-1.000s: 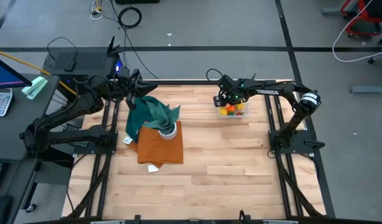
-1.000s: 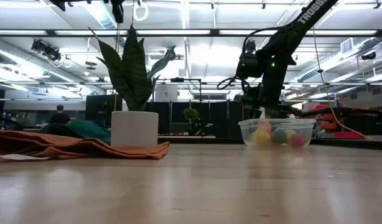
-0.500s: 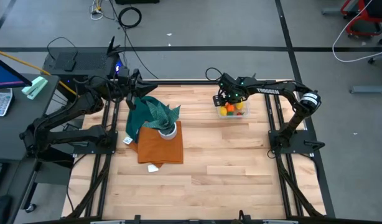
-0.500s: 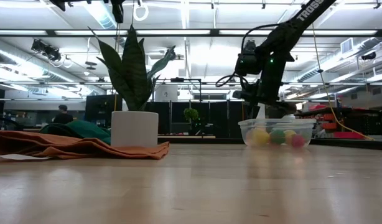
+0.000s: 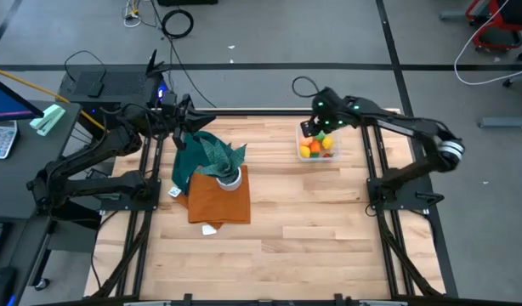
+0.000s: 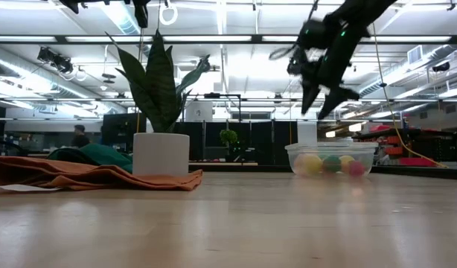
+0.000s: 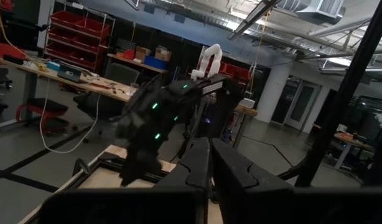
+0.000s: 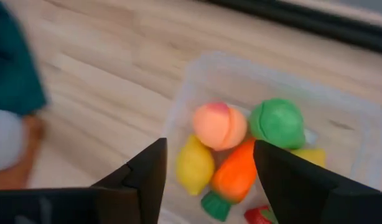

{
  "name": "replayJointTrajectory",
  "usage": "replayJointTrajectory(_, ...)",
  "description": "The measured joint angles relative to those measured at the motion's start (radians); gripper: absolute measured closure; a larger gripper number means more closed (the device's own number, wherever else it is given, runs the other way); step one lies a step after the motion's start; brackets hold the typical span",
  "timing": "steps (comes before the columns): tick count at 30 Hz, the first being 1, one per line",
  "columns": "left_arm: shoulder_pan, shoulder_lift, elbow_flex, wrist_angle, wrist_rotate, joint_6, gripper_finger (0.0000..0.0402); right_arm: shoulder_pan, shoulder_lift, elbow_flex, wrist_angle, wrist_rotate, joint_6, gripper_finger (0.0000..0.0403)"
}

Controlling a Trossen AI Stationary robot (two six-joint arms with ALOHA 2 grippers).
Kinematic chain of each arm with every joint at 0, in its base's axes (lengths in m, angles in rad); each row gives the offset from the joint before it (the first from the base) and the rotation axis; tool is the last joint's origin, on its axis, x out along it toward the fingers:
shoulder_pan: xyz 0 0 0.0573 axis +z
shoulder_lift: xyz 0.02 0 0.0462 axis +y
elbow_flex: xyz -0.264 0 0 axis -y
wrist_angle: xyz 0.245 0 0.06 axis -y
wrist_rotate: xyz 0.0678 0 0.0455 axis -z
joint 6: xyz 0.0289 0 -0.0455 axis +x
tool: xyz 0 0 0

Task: Pick and placing Produce into tupperware
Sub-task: Return to Home Position

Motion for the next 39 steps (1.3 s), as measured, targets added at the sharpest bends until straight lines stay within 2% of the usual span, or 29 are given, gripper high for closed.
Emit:
replayJointTrajectory(3,0.000,0.000,0.000,0.000,0.000,0.011,0.0381,0.005,-0.085,0.000,-0.012,-0.040,0.002,0.0239)
replayJointTrajectory(8,0.000,0.000,0.000,0.003,0.000,0.019,0.0390,0.035,-0.213,-0.024,-0.024,-0.083,0.006,0.0375)
replayJointTrajectory(9,0.000,0.000,0.000,0.003,0.000,0.019,0.0391,0.045,-0.235,-0.034,-0.026,-0.085,0.007,0.0388)
replayJointTrajectory(15,0.000,0.000,0.000,0.003,0.000,0.022,0.0383,0.120,-0.380,-0.167,0.077,-0.081,0.110,0.0400)
replayJointTrajectory(21,0.000,0.000,0.000,0.003,0.000,0.021,0.0379,0.229,-0.515,-0.433,0.498,-0.073,0.300,0.0402)
replayJointTrajectory(26,0.000,0.000,0.000,0.003,0.000,0.021,0.0389,0.327,-0.555,-0.604,0.884,-0.062,0.343,0.0403)
replayJointTrajectory(30,0.000,0.000,0.000,0.003,-0.001,0.015,0.0392,0.373,-0.566,-0.695,1.045,-0.007,0.387,0.0403)
replayJointTrajectory(35,0.000,0.000,0.000,-0.004,-0.001,0.028,0.0385,0.420,-0.604,-0.788,1.278,0.003,0.373,0.0403)
replayJointTrajectory(39,0.000,0.000,0.000,-0.004,-0.001,0.045,0.0372,0.439,-0.677,-0.835,1.320,0.008,0.371,0.0403)
